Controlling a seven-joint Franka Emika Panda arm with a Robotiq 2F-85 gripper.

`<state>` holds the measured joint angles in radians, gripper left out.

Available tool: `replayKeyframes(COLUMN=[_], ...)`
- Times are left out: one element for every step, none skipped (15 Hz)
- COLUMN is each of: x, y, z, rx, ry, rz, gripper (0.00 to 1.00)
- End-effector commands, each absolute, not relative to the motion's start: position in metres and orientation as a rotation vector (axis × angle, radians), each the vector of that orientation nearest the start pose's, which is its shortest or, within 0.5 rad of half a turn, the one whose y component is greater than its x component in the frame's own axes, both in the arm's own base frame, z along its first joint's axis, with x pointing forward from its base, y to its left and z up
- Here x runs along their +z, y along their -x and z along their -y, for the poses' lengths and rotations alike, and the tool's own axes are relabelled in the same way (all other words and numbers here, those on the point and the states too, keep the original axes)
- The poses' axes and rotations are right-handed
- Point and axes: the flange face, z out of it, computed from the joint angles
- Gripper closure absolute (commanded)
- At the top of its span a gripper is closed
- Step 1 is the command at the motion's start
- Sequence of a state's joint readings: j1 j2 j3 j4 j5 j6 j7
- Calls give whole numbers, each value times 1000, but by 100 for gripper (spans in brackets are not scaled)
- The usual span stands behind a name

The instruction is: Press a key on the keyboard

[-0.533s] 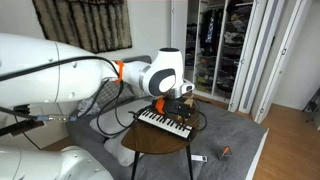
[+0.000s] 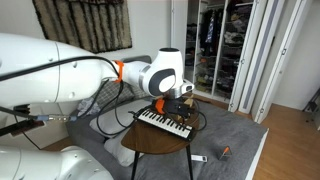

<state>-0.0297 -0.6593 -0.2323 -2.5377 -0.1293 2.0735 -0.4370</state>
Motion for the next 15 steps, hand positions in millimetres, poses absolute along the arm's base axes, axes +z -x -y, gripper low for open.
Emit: replayKeyframes(x=[495,492,489,485,481,476,471,465,458,470,464,459,456,454,453], y=[-368,-372,-376,-381,-385,-390,-394,-398,-401,-396,-398,-400,-401,-398,-399], z=[81,67,55,42,31,21,12,4,-4,6,1,-2,-2,2,3], rx=[-303,-308,-310,-316,-322,-329,-340,-348,-330,-320,-312,-303,-296,-256,-278], ry=[3078,3043,3010,2974,2938,2916,2888,2871,2858,2896,2886,2883,2884,2890,2881], rz=[503,540,565,584,586,587,589,595,644,602,620,629,631,609,590], gripper=[0,0,0,0,0,0,0,0,0,0,0,0,0,0,0])
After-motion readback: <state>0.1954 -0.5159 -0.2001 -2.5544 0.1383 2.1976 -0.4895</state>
